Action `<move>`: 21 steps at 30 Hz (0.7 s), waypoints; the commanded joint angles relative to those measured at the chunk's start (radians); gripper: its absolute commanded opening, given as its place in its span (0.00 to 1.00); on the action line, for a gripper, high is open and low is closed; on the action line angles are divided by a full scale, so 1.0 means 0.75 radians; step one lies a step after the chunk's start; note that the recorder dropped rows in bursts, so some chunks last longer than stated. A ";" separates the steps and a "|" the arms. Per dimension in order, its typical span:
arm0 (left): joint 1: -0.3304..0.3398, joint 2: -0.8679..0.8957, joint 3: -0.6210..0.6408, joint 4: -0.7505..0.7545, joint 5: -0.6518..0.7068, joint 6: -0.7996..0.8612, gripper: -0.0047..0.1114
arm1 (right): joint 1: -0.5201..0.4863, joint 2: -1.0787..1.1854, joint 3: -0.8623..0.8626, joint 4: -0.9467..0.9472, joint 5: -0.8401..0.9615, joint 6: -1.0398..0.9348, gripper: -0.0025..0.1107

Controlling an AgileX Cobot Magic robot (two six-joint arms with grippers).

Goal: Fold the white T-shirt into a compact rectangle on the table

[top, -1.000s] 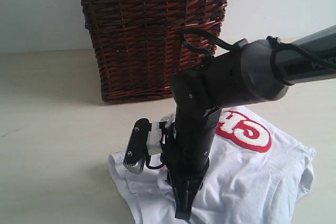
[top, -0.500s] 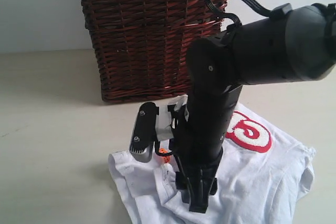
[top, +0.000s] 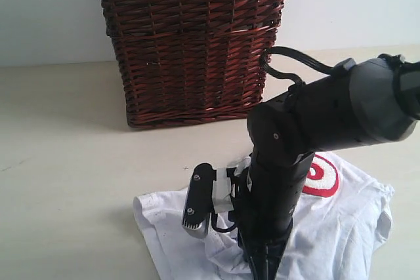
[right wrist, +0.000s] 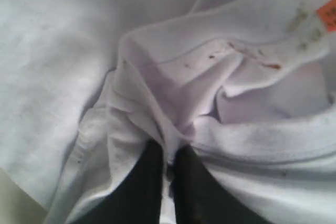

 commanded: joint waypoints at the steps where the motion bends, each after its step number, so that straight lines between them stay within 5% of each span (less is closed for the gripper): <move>1: -0.009 -0.008 -0.001 -0.007 -0.011 -0.001 0.05 | -0.004 -0.080 -0.005 0.013 0.001 0.005 0.02; 21: -0.009 -0.008 -0.001 -0.007 -0.011 -0.001 0.05 | -0.007 -0.224 -0.154 0.297 -0.150 0.005 0.02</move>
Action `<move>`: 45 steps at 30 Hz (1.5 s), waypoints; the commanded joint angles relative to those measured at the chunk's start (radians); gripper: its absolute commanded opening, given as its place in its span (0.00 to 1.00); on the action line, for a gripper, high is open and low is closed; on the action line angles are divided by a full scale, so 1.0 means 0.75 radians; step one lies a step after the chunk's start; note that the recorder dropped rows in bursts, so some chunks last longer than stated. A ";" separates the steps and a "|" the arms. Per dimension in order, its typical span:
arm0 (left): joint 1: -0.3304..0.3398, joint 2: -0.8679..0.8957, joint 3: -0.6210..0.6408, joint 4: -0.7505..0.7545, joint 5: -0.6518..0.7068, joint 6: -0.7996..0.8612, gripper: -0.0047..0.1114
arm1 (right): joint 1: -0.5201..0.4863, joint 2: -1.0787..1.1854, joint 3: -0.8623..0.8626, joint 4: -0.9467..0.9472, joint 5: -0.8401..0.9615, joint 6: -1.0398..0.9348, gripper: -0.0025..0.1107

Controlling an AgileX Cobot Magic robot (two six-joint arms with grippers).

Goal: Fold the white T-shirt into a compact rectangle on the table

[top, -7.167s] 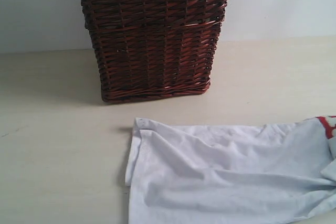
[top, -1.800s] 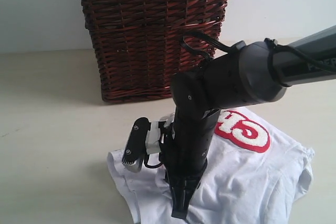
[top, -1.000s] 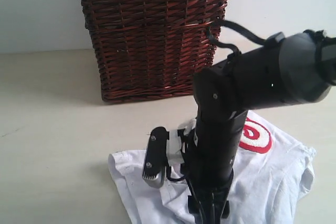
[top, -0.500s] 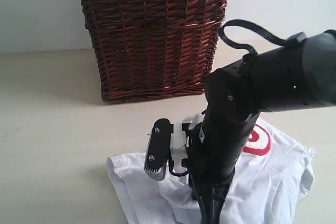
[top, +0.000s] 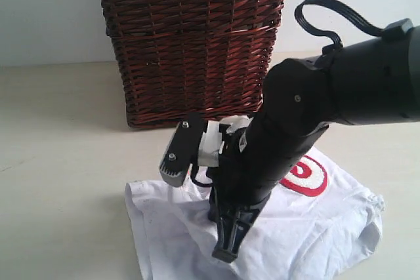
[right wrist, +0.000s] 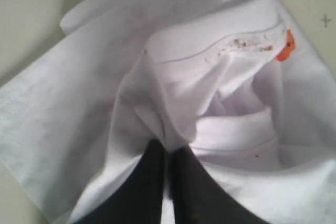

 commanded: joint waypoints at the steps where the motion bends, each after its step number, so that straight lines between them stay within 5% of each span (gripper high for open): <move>1: -0.009 -0.008 -0.001 -0.007 -0.011 -0.001 0.05 | -0.012 -0.062 -0.152 0.167 -0.001 -0.002 0.02; 10: -0.009 -0.008 -0.001 -0.007 -0.011 -0.001 0.05 | -0.023 0.094 -0.190 0.809 -0.098 -0.446 0.03; 19: -0.009 -0.008 -0.001 -0.007 -0.011 -0.001 0.05 | -0.023 0.182 -0.193 0.829 -0.197 -0.514 0.53; 24: -0.009 -0.008 -0.001 -0.007 -0.011 -0.001 0.05 | -0.023 0.093 -0.193 0.824 -0.088 -0.527 0.55; 30: -0.009 -0.008 -0.001 -0.007 -0.011 -0.001 0.05 | 0.036 0.144 -0.193 0.821 0.110 -1.022 0.65; 33: -0.009 -0.008 -0.001 -0.007 -0.011 -0.001 0.05 | 0.117 0.272 -0.204 0.873 -0.130 -1.150 0.65; 37: -0.009 -0.008 -0.001 -0.007 -0.011 -0.001 0.05 | 0.153 0.387 -0.266 0.873 -0.161 -1.150 0.65; 40: -0.009 -0.008 -0.001 -0.007 -0.011 -0.001 0.05 | 0.153 0.470 -0.320 0.714 -0.269 -0.978 0.63; 45: -0.009 -0.008 -0.001 -0.007 -0.011 -0.001 0.05 | 0.153 0.516 -0.343 0.302 -0.267 -0.642 0.38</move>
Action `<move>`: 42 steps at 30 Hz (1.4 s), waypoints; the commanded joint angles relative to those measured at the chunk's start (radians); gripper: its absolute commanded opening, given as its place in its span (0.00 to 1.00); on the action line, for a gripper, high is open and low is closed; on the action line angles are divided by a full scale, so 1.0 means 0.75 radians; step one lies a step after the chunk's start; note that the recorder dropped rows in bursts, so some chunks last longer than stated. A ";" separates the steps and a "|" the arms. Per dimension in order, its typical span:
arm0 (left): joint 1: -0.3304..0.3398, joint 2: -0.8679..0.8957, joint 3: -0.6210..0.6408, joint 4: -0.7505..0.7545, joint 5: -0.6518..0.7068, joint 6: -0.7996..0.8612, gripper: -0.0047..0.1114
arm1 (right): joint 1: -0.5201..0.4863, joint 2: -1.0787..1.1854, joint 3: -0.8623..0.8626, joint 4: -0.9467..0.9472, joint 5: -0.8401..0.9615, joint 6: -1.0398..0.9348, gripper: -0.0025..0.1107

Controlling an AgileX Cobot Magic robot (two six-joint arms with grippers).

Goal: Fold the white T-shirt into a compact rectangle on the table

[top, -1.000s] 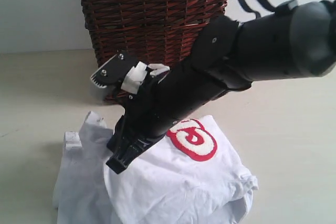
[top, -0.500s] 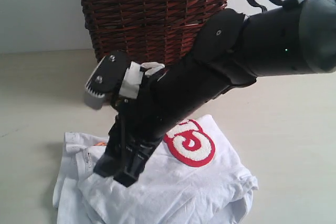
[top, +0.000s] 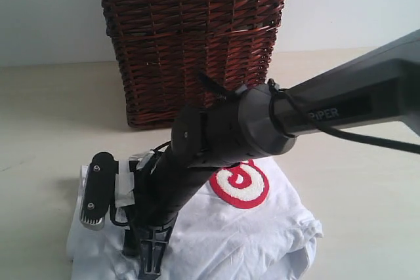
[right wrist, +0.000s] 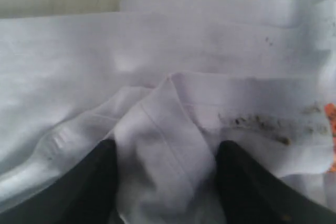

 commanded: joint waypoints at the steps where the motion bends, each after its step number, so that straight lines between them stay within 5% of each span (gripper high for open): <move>1: -0.009 -0.008 -0.001 -0.007 -0.011 -0.001 0.05 | 0.001 0.007 -0.011 -0.269 -0.002 0.201 0.33; 4: -0.009 -0.008 -0.001 -0.007 -0.011 -0.001 0.05 | -0.003 -0.010 -0.011 -0.367 0.006 0.398 0.02; 10: -0.009 -0.008 -0.001 -0.007 -0.011 -0.001 0.05 | -0.146 -0.097 -0.008 -0.373 0.304 0.454 0.02; 22: -0.009 -0.008 -0.001 -0.007 -0.011 -0.001 0.05 | -0.433 -0.315 0.048 -0.368 0.465 0.439 0.02; 42: -0.009 -0.008 -0.001 -0.007 -0.011 0.001 0.05 | -0.463 -0.133 0.049 -0.324 0.521 0.439 0.12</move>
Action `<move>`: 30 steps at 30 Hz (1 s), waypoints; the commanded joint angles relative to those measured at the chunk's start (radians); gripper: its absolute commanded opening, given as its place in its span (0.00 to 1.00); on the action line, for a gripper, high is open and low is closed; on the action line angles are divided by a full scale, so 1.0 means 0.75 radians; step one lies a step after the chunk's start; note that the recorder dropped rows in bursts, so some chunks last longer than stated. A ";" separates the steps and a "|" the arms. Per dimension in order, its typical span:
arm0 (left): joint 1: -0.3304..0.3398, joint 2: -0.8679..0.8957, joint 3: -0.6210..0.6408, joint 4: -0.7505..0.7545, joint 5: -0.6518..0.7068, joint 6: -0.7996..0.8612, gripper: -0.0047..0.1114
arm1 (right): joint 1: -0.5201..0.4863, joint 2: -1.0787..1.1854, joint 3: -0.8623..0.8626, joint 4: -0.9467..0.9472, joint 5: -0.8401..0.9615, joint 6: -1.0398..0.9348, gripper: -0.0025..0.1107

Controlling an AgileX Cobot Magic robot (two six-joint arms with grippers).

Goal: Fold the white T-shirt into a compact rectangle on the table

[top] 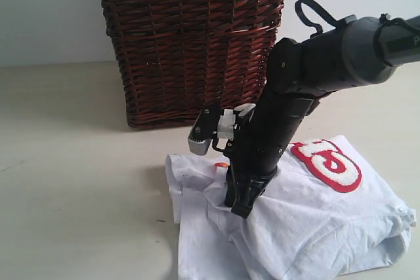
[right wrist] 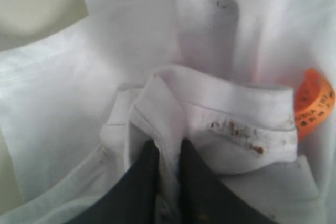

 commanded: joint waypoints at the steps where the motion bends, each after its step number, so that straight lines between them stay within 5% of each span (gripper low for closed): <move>1: -0.009 -0.008 -0.001 -0.007 -0.011 0.001 0.05 | -0.007 0.015 0.004 0.025 -0.002 -0.004 0.12; 5: -0.009 -0.008 -0.001 -0.007 -0.011 0.001 0.05 | -0.007 0.015 0.002 0.042 0.010 -0.004 0.13; 12: -0.009 -0.008 -0.001 -0.007 -0.011 0.001 0.05 | -0.007 0.015 0.002 0.045 0.004 -0.004 0.33; 14: -0.009 -0.008 -0.001 -0.007 -0.011 0.001 0.05 | -0.007 0.015 0.002 0.045 -0.001 -0.026 0.27; 17: -0.009 -0.008 -0.001 -0.007 -0.011 0.001 0.05 | -0.007 0.015 0.002 0.045 0.001 -0.037 0.02; 23: -0.009 -0.008 -0.001 -0.007 -0.011 0.001 0.05 | -0.007 -0.130 0.002 0.076 0.043 -0.037 0.03; 27: -0.009 -0.008 -0.001 -0.007 -0.011 0.001 0.05 | -0.007 -0.156 0.002 0.076 0.038 -0.037 0.15; 30: -0.009 -0.008 -0.001 -0.007 -0.011 0.001 0.05 | -0.007 -0.128 0.002 0.083 -0.006 -0.037 0.08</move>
